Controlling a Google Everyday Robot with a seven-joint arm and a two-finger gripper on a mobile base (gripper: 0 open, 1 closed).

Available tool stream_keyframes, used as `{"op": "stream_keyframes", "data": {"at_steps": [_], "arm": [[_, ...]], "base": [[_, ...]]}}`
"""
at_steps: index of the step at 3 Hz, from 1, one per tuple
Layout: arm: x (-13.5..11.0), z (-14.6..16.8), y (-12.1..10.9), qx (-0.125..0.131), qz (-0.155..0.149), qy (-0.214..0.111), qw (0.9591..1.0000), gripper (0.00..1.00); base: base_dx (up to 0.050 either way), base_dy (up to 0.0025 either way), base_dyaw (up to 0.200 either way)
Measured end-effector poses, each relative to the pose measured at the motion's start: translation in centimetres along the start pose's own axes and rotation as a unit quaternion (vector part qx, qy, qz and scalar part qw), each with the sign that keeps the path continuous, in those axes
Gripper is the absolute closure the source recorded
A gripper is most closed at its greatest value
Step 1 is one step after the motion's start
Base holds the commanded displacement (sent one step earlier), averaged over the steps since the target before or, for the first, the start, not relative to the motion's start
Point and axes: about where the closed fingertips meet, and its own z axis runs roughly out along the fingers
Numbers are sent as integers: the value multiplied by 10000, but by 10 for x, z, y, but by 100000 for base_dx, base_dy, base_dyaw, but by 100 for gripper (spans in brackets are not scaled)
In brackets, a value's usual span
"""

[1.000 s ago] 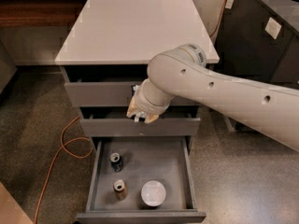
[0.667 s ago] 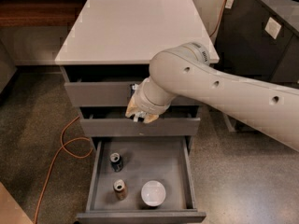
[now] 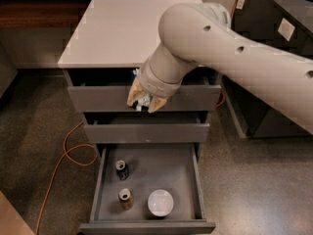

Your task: Pick rxbar blueberry from bottom drawer and place on counter

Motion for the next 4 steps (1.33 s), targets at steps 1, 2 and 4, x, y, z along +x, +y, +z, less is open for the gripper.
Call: {"op": "stream_keyframes", "data": {"at_steps": [1,2,4], "arm": [[24,-15,-4,5,-95,-184,9998,100],[45,-28,-3,33,-143,-196,9997,100],[68,-54,-3,204,-218,213,9993,100]], "base": [[0,0,0],[0,0,0],[0,0,0]]}}
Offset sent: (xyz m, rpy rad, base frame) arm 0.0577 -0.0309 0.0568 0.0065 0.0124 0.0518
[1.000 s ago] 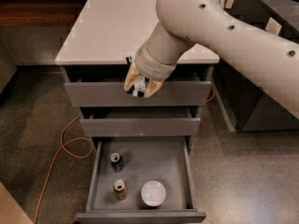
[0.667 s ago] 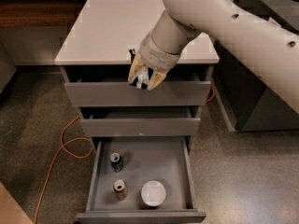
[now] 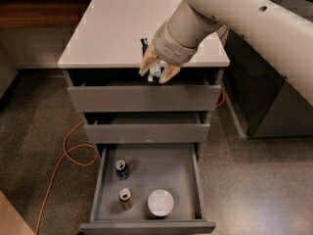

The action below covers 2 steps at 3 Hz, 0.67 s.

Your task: Pick rxbar blueberry from bottom drawer and place on counter

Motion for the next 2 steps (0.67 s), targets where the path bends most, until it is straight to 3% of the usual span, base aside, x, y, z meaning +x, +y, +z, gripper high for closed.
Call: {"op": "stream_keyframes", "data": {"at_steps": [1,2], "arm": [[2,-19,-12,-40,-145,212,9997,100],[2,-19,-12,-40,-145,212,9997,100]], "base": [[0,0,0],[4950,-1,-6]]}}
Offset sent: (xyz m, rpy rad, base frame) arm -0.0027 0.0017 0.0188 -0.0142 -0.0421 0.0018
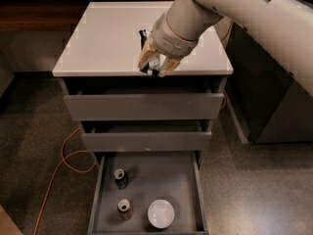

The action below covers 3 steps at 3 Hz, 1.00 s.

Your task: Pick rxbar blueberry from bottom drawer and place on counter

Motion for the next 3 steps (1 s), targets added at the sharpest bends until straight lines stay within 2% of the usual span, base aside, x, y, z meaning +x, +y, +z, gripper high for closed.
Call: {"op": "stream_keyframes", "data": {"at_steps": [1,2,3], "arm": [[0,0,0,0,0,0,10000,100],[0,0,0,0,0,0,10000,100],[17,9,3,-87,-95,-59,9999,100]], "base": [[5024,-15,359],[0,0,0],[0,0,0]]}}
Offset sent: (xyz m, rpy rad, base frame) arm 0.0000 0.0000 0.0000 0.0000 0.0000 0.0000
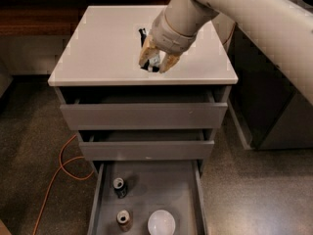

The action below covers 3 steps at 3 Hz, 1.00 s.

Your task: Pick rxbar blueberry from bottom drawer and place on counter

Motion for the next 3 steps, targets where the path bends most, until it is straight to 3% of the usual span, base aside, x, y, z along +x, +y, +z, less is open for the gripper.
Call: {"op": "stream_keyframes", "data": {"at_steps": [1,2,3], "arm": [[35,16,7,-155,-154,-133,9997,100],[67,40,15,-116,-297,-422,9986,100],[77,55,18,-81,-355,-577,9977,100]], "base": [[0,0,0],[0,0,0],[0,0,0]]}}
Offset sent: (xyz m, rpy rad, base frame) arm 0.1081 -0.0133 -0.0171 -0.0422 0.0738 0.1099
